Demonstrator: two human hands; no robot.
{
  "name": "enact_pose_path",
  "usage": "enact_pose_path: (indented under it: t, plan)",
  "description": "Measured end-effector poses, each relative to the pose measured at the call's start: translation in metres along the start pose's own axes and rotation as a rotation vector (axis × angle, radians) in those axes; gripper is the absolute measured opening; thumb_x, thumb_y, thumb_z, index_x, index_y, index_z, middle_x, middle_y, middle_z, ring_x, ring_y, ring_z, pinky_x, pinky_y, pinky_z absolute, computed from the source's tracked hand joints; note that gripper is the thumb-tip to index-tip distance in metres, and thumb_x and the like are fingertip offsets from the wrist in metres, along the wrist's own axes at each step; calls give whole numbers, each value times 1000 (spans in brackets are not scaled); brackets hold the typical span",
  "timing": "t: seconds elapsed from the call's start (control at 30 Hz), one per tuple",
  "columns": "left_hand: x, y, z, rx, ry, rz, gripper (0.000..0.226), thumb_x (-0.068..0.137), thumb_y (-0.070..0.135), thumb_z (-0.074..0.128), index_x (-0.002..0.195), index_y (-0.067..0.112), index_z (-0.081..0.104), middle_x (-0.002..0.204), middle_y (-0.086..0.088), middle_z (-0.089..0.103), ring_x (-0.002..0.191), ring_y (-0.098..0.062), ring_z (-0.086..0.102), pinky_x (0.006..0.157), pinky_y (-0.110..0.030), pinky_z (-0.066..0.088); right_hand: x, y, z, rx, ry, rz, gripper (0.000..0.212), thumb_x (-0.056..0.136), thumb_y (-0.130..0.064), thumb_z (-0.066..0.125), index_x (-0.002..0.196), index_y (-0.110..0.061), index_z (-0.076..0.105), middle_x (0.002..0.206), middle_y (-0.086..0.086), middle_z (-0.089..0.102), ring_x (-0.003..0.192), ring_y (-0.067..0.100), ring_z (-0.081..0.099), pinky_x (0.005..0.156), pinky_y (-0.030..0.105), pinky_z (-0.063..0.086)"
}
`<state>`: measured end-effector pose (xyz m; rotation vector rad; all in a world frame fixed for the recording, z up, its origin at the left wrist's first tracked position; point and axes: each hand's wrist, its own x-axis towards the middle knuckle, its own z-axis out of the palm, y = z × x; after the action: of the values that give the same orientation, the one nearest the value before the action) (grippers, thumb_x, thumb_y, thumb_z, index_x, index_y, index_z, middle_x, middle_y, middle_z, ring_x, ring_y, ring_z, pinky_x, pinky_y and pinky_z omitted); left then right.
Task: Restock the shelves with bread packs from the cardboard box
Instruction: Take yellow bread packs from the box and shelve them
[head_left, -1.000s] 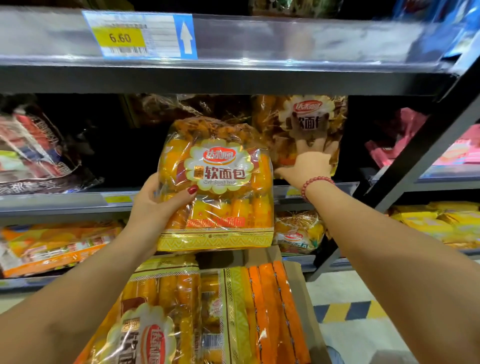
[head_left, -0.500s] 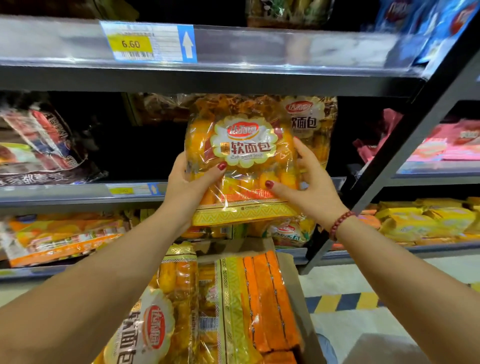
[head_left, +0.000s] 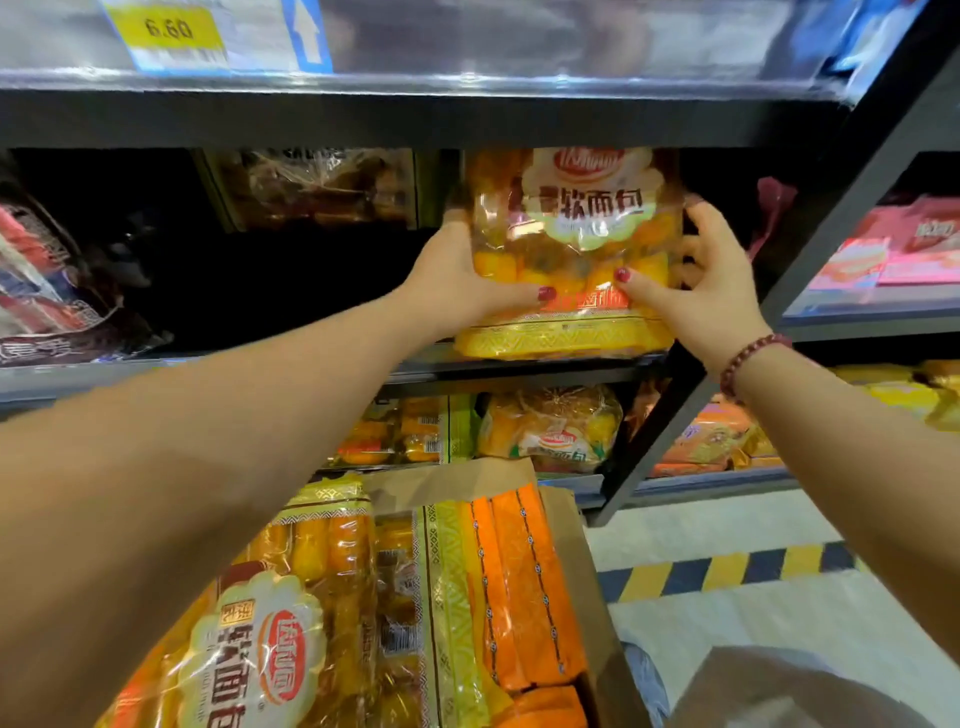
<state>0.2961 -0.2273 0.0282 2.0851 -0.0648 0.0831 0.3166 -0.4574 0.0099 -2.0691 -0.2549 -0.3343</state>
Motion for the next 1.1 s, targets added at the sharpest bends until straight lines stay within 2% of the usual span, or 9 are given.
enact_pose_path:
  t: [0.13,0.33,0.43,0.5,0.57,0.67,0.83,0.93,1.1]
  plan:
    - [17,-4,5,2,-16,-51,47,78,29,81,112,16,51,97,12,56,90,-4,58,70,-14,48,18,9,7,-6,25,-1,80,79,-26,76,145,-19,31,135,-3,49,122,12,50,102,39,46]
    - [34,-2,2,-124,-68,-212,27,83,27,76,97,24,53,85,14,58,76,-1,57,55,-9,47,39,16,17,61,72,15,87,77,-15,76,148,-19,25,143,-2,42,129,9,43,108,34,40]
    - [43,-8,5,-128,-87,-240,33,86,23,73,114,23,56,97,9,56,95,-8,56,83,-18,46,44,20,20,60,67,5,92,76,-18,77,149,-19,22,144,-4,40,131,10,42,109,35,39]
    - [41,-10,6,-111,-90,-247,32,90,22,69,119,24,56,102,7,55,101,-9,54,87,-21,42,43,23,23,13,75,4,91,77,-23,76,149,-19,21,143,-4,40,131,11,41,111,36,37]
    - [40,-12,8,-83,-91,-269,39,90,27,69,127,20,56,107,9,57,102,-9,54,88,-18,43,37,26,25,-123,83,14,83,81,-28,72,147,-16,24,141,2,42,130,16,42,110,35,36]
    - [34,-12,12,-62,-75,-299,42,87,39,69,125,25,54,102,10,55,89,-6,53,69,-6,43,26,26,29,-275,105,28,74,86,-32,66,145,-12,26,139,10,43,128,23,42,106,37,38]
    - [19,-30,13,121,155,-100,79,70,47,83,132,13,47,121,-3,56,112,-20,55,83,-28,46,15,21,29,-355,123,2,71,86,-36,66,142,-13,27,133,9,44,119,22,48,96,34,43]
    - [4,-40,11,276,90,45,107,69,37,86,152,25,19,151,-11,30,136,-25,39,105,-38,44,5,25,24,-259,108,-15,94,79,-32,74,149,-25,12,138,4,41,121,19,48,96,36,47]
    - [2,-42,12,321,72,86,108,75,24,84,155,35,11,158,-11,17,139,-34,36,104,-45,48,-4,28,23,-299,62,-54,99,78,-13,76,149,-36,10,135,3,42,121,19,48,96,40,49]
